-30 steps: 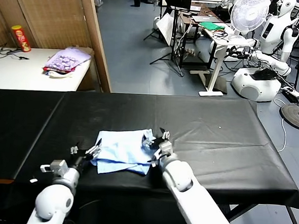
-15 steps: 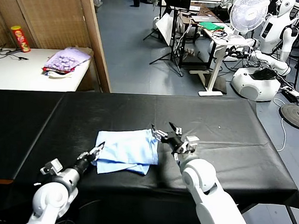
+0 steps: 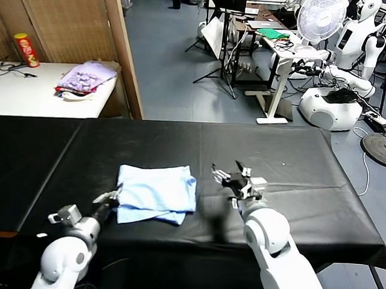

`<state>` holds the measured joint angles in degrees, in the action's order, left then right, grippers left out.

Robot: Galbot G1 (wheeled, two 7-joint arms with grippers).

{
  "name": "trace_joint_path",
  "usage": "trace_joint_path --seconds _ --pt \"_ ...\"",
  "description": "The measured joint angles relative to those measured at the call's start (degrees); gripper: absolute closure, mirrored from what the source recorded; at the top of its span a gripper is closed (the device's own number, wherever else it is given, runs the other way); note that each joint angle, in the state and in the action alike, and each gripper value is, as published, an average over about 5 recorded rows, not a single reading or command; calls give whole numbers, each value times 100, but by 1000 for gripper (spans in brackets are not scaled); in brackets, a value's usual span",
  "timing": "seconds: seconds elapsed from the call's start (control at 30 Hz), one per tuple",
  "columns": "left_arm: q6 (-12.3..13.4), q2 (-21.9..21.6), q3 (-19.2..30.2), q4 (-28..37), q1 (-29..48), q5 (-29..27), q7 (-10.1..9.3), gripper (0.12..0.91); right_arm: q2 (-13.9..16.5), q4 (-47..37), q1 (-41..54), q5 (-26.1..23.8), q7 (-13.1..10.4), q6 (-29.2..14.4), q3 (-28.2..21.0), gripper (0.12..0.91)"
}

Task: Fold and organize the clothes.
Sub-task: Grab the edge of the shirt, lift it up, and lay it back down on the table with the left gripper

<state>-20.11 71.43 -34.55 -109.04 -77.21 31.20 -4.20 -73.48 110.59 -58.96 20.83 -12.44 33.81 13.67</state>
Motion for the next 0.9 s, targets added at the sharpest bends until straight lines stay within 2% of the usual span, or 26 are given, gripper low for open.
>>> trace_joint_path --seconds 0.23,0.4,0.5,0.6,0.7,0.9 --pt "153 -784 -306 -87 -172 -2220 72 888 22 114 -148 -146 18 73 163 227" --pt "185 -1552 -738 -220 -316 -3425 142 888 15 122 -155 -163 29 78 187 227" --pt "76 -1939 -955 -396 -407 -3873 175 888 10 125 -158 -163 33 79 197 227" --pt "-142 -2095 -992 -695 -458 -3856 184 888 10 136 -192 -167 44 79 211 227" --pt "-285 -2040 -807 -1015 -444 -3516 152 888 28 166 -265 -179 67 79 241 227" --pt "-189 -1481 217 -1219 -312 -2360 -63 888 91 194 -381 -169 178 65 287 227"
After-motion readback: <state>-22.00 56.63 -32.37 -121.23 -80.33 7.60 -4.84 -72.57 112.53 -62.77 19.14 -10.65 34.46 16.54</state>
